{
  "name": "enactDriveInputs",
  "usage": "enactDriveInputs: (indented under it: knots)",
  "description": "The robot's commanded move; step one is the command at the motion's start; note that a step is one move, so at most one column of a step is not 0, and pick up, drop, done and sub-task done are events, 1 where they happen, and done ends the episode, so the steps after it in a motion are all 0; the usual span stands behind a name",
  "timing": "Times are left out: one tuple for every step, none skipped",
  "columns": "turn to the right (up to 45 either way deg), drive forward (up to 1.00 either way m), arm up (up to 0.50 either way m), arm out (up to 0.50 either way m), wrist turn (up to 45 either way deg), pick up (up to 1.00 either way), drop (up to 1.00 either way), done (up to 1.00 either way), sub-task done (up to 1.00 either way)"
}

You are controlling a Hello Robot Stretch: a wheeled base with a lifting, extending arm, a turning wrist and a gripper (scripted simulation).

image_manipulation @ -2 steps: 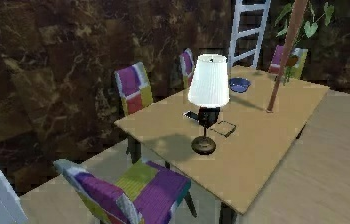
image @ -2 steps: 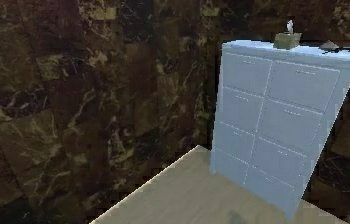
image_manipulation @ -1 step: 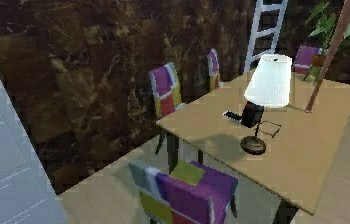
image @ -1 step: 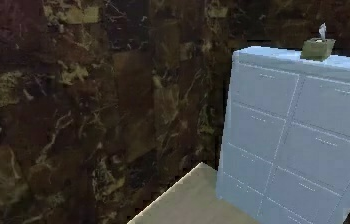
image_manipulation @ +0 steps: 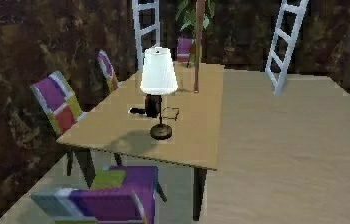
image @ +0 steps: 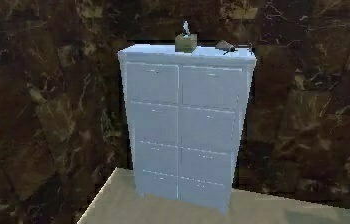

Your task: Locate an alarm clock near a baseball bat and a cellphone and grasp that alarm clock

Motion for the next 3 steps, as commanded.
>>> enactDriveInputs:
  knots:
    - [0.0, 0.70, 0.00, 0.00, 0.0, 0.00, 0.00, 0.00, 0.00]
    - [45.0, 0.00, 0.00, 0.00, 0.0, 0.00, 0.00, 0.00, 0.00]
    - [45.0, 0.00, 0.00, 0.00, 0.0, 0.00, 0.00, 0.00, 0.00]
